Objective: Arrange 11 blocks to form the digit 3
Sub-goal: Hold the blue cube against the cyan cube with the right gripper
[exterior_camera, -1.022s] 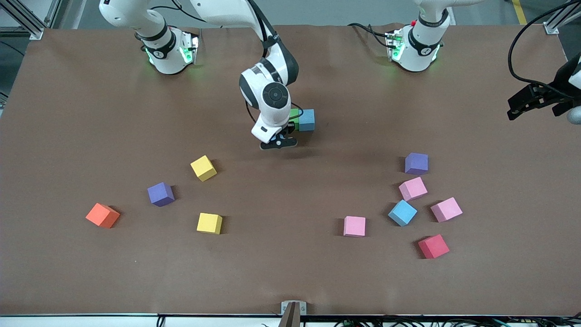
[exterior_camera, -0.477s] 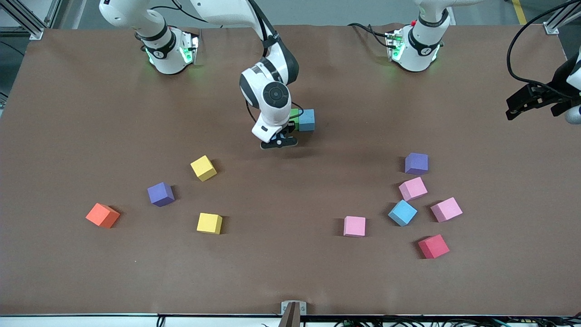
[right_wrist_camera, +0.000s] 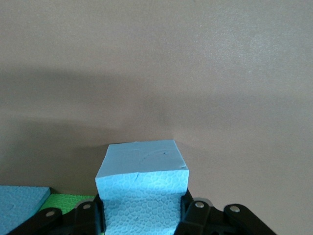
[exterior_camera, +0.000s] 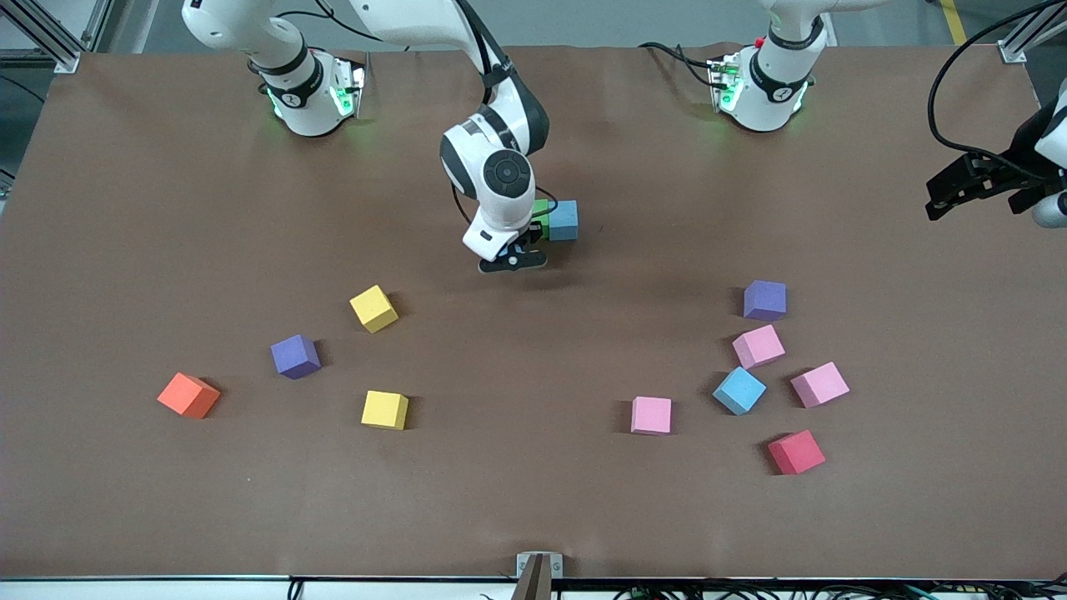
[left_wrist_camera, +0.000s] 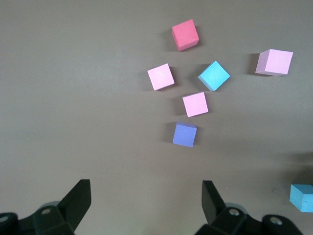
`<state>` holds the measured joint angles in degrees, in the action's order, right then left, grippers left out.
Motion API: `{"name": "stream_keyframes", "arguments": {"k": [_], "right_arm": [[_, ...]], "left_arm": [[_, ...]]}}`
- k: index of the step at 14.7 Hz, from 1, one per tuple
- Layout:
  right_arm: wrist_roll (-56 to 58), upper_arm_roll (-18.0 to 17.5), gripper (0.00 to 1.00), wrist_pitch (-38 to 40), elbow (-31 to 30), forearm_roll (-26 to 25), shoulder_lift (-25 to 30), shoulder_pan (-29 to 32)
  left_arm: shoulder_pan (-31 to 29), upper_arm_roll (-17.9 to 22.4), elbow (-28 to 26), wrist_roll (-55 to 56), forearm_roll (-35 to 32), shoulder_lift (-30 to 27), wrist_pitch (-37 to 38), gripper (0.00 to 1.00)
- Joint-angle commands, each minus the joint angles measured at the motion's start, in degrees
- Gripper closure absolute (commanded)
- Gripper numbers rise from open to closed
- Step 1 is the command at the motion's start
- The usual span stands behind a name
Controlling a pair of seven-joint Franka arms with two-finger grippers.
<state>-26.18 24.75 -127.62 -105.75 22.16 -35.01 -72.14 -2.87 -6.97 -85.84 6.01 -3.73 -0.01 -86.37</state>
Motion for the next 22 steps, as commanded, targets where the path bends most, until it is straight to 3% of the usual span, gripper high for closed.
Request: {"name": "stream_keyframes", "arguments": {"k": [1, 22], "right_arm": [[-0.45, -0.58, 0.72, -0.61, -2.62, -0.27, 1.62, -0.9], [0.17, -0.58, 0.72, 0.36, -2.53, -0.27, 1.79, -0.9]], "left_arm": [[-0.03, 0.03, -0.38, -0.82, 0.74, -0.69, 0.06, 0.0], [0.06, -1.12, -0.29, -1.17, 0.74, -0.69, -1.61, 0.0]]}}
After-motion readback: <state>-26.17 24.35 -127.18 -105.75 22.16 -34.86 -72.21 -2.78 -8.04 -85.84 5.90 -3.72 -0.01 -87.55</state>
